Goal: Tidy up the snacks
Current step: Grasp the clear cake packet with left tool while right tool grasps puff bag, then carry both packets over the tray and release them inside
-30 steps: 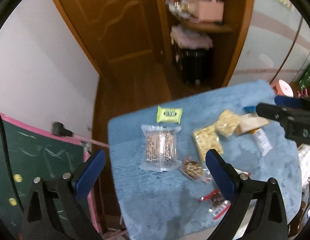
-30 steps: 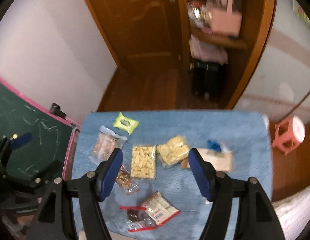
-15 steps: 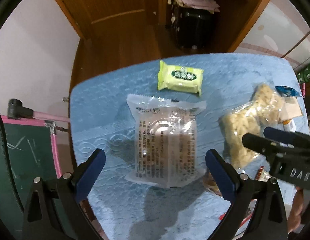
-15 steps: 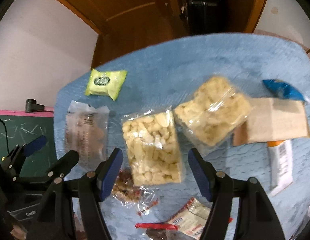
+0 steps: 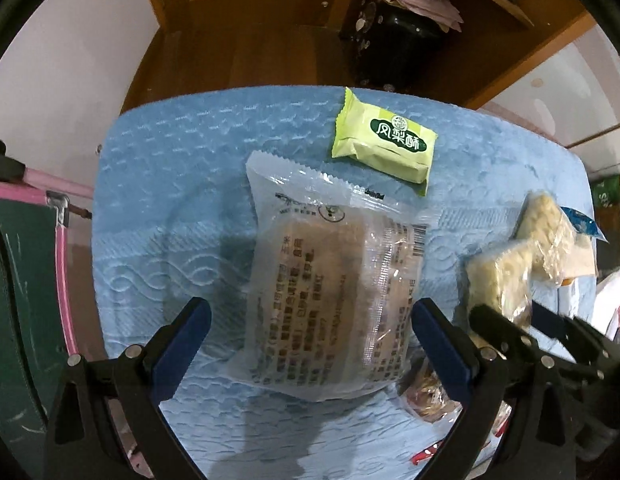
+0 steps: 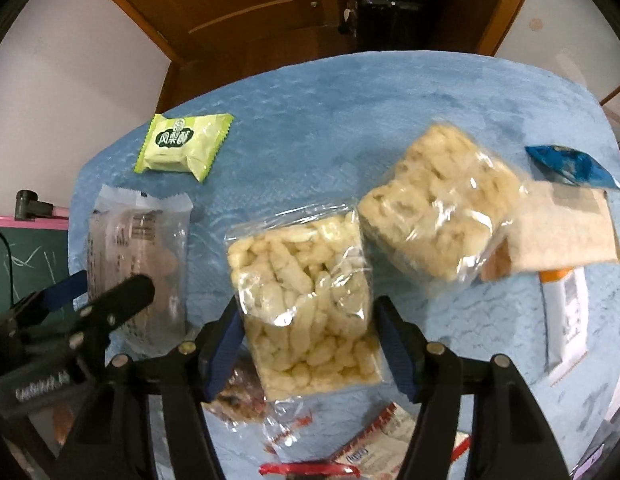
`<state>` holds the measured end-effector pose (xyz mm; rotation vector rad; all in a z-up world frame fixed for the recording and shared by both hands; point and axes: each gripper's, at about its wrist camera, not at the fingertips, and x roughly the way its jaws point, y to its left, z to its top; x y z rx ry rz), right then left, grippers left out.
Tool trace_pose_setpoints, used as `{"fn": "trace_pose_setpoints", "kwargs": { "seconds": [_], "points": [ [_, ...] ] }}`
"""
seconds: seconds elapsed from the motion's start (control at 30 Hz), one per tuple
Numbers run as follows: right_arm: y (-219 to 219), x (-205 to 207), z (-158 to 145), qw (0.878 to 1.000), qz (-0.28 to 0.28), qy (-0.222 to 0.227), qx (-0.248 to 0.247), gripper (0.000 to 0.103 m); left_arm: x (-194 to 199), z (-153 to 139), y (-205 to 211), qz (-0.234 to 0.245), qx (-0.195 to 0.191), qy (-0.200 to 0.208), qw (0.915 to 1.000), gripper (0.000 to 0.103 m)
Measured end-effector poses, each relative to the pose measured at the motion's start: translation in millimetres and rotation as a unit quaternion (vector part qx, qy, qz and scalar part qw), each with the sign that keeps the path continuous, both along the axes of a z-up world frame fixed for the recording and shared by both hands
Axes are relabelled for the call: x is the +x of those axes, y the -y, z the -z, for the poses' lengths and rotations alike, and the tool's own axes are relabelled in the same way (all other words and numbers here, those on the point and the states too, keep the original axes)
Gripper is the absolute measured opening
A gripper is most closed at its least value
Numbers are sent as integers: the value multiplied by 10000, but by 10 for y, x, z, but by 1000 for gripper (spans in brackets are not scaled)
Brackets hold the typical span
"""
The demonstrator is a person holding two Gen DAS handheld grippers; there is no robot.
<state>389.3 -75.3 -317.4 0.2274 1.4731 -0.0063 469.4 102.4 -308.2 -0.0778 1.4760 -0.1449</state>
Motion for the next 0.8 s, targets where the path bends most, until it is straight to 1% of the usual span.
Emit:
{"fn": "trace_pose_setpoints", "kwargs": {
  "seconds": [0.07, 0.1, 0.2, 0.23, 0.27, 0.3, 0.4, 0.47, 0.5, 0.57, 0.7, 0.77, 0.8],
  "points": [
    [8, -83, -37, 10000, 11, 36, 4, 64, -27, 17, -3, -21, 52, 2, 10000, 100],
    [7, -139, -61, 10000, 5, 64, -18, 64, -40, 64, 20, -6, 216, -57, 9997, 100],
    [32, -295, -170, 9998, -10, 185, -42, 63, -94, 166, 57, -56, 385, -108, 9992, 100],
    [43, -328, -214, 9998, -6, 218, -29, 63, -124, 188, 66, -156, 389, -92, 9991, 97],
    [76, -355, -276, 9997, -23, 252, -10, 63, -150, 187, 70, -231, 310, -75, 9992, 87],
    [85, -400, -322, 9996, -46, 280, 6, 63, -178, 162, 81, -297, 245, -32, 9993, 83],
    [210, -526, -497, 9991, -123, 404, -1, 63, -277, 52, 137, -271, 439, 151, 9986, 79],
    [265, -607, -634, 9983, -168, 553, -38, 63, -392, -134, 140, -197, 619, 406, 9971, 78],
    [295, -654, -714, 9979, -188, 624, -18, 63, -432, -211, 151, -190, 643, 477, 9966, 78],
    [372, -717, -839, 9970, -198, 739, 65, 63, -570, -460, 111, -195, 624, 683, 9955, 78],
    [567, -1008, -1148, 9940, -248, 1028, 281, 63, -994, -1119, 80, -233, 684, 1171, 9905, 78],
    [674, -1197, -1319, 9920, -254, 1160, 426, 63, -1286, -1444, 44, -243, 715, 1359, 9878, 78],
    [723, -1272, -1406, 9908, -269, 1220, 514, 63, -1352, -1597, 41, -248, 707, 1408, 9872, 79]
  ]
}}
